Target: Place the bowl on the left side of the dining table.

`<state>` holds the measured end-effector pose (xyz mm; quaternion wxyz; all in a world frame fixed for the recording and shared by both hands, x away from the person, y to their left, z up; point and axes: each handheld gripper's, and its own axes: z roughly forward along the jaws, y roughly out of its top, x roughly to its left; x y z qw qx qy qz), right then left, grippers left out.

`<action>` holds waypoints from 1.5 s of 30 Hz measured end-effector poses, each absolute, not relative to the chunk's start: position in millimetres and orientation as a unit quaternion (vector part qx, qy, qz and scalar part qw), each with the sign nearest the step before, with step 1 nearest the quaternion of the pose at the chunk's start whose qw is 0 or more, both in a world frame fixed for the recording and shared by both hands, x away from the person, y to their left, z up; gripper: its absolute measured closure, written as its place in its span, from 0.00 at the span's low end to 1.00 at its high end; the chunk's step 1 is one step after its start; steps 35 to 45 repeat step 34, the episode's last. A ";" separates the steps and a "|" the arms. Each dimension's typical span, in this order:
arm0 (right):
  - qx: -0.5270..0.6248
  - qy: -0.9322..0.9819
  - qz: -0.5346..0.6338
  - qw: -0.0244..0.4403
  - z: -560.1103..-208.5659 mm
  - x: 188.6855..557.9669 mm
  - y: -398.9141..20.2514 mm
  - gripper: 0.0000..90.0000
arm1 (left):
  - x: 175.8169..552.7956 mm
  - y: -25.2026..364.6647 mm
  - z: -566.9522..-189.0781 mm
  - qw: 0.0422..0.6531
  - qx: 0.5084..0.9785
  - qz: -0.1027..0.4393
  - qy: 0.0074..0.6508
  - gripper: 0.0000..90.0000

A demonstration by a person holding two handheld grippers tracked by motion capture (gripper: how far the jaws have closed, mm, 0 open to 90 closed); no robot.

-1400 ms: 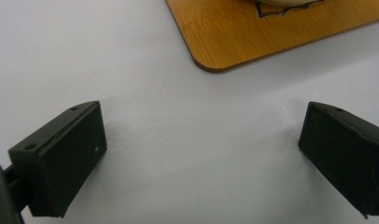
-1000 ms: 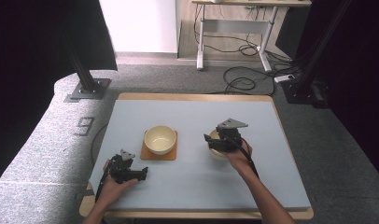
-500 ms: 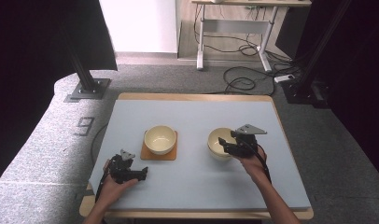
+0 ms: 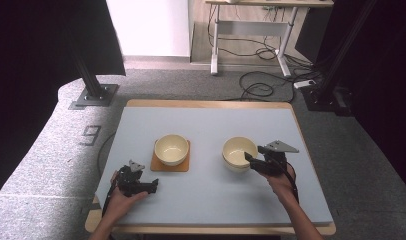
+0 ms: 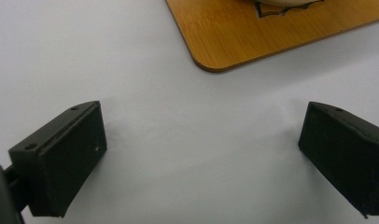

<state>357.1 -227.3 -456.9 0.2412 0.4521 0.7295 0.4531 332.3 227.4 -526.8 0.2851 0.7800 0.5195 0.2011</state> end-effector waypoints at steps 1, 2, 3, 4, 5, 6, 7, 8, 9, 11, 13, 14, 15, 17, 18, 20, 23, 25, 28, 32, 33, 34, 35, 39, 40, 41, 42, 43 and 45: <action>0.453 0.728 0.454 0.243 -457.6 355.8 -228.6 0.43 | 332.3 227.4 -526.8 0.285 0.780 0.201 0.520 0.01; 0.453 0.726 0.456 0.243 -458.5 354.3 -230.2 0.43 | 332.3 227.4 -526.8 0.285 0.780 0.201 0.520 0.01; 0.453 0.726 0.457 0.242 -459.2 352.9 -232.0 0.43 | 332.3 227.4 -526.8 0.285 0.780 0.201 0.519 0.01; 0.453 0.726 0.457 0.243 -460.1 351.6 -233.7 0.43 | 332.3 227.4 -526.8 0.285 0.780 0.201 0.520 0.01; 0.454 0.725 0.458 0.243 -461.0 350.2 -235.4 0.43 | 332.3 227.4 -526.8 0.285 0.780 0.201 0.519 0.01; 0.455 0.724 0.459 0.242 -462.1 348.6 -237.8 0.43 | 332.3 227.4 -526.8 0.285 0.780 0.201 0.520 0.01; 0.456 0.724 0.459 0.241 -462.9 347.8 -239.1 0.43 | 332.3 227.4 -526.8 0.285 0.780 0.201 0.519 0.01; 0.457 0.723 0.458 0.241 -463.9 346.6 -240.8 0.43 | 332.3 227.4 -526.8 0.285 0.780 0.201 0.520 0.01; 0.458 0.723 0.457 0.241 -465.1 345.5 -242.4 0.43 | 332.3 227.4 -526.8 0.285 0.780 0.201 0.520 0.01; 0.459 0.722 0.459 0.239 -467.0 343.3 -245.2 0.42 | 332.3 227.4 -526.8 0.285 0.780 0.201 0.520 0.01; 0.458 0.724 0.455 0.242 -467.7 340.2 -246.9 0.42 | 332.3 227.4 -526.8 0.285 0.780 0.201 0.520 0.01; 0.457 0.724 0.455 0.243 -468.3 339.2 -247.5 0.42 | 332.3 227.4 -526.8 0.285 0.780 0.201 0.520 0.01; 0.457 0.725 0.455 0.242 -469.0 337.8 -248.4 0.42 | 332.3 227.4 -526.8 0.285 0.780 0.201 0.519 0.01; 0.457 0.726 0.453 0.244 -471.0 335.6 -250.3 0.42 | 332.2 227.4 -526.8 0.285 0.780 0.201 0.519 0.01; 0.458 0.727 0.451 0.243 -472.3 334.7 -251.8 0.42 | 332.2 227.4 -526.8 0.285 0.780 0.201 0.519 0.01; 0.459 0.729 0.448 0.241 -474.7 333.9 -253.8 0.42 | 332.1 227.4 -526.8 0.285 0.780 0.201 0.519 0.01; 0.461 0.732 0.440 0.240 -480.3 333.2 -256.6 0.42 | 332.1 227.4 -526.7 0.285 0.780 0.201 0.519 0.01; 0.463 0.734 0.436 0.238 -483.7 332.9 -258.0 0.42 | 332.1 227.4 -526.7 0.285 0.780 0.201 0.519 0.01; 0.461 0.736 0.434 0.239 -486.4 332.6 -258.3 0.42 | 332.1 227.4 -526.7 0.285 0.780 0.201 0.519 0.01; 0.461 0.737 0.433 0.237 -487.8 332.6 -258.0 0.41 | 332.2 227.4 -526.7 0.285 0.780 0.201 0.519 0.01; 0.461 0.738 0.432 0.237 -488.8 332.4 -257.6 0.41 | 332.2 227.3 -526.6 0.285 0.780 0.201 0.519 0.01; 0.460 0.739 0.431 0.237 -489.5 332.4 -257.6 0.41 | 332.2 227.4 -526.6 0.285 0.780 0.201 0.519 0.01; 0.460 0.739 0.431 0.237 -489.5 332.4 -257.6 0.41 | 332.2 227.4 -526.6 0.285 0.780 0.201 0.519 0.01; 0.460 0.739 0.431 0.237 -489.5 332.4 -257.6 0.41 | 332.2 227.4 -526.6 0.285 0.780 0.201 0.519 0.01; 0.460 0.739 0.431 0.237 -489.5 332.4 -257.6 0.41 | 332.2 227.4 -526.6 0.285 0.780 0.201 0.519 0.01; 0.460 0.739 0.431 0.237 -489.5 332.4 -257.6 0.41 | 332.2 227.4 -526.6 0.285 0.780 0.201 0.519 0.01; 0.460 0.739 0.431 0.237 -489.5 332.4 -257.6 0.41 | 332.2 227.4 -526.6 0.285 0.780 0.201 0.519 0.01; 0.460 0.739 0.431 0.237 -489.5 332.4 -257.6 0.41 | 332.2 227.4 -526.6 0.285 0.780 0.201 0.519 0.01; 0.460 0.739 0.431 0.237 -489.5 332.4 -257.6 0.41 | 332.2 227.4 -526.6 0.285 0.780 0.201 0.519 0.01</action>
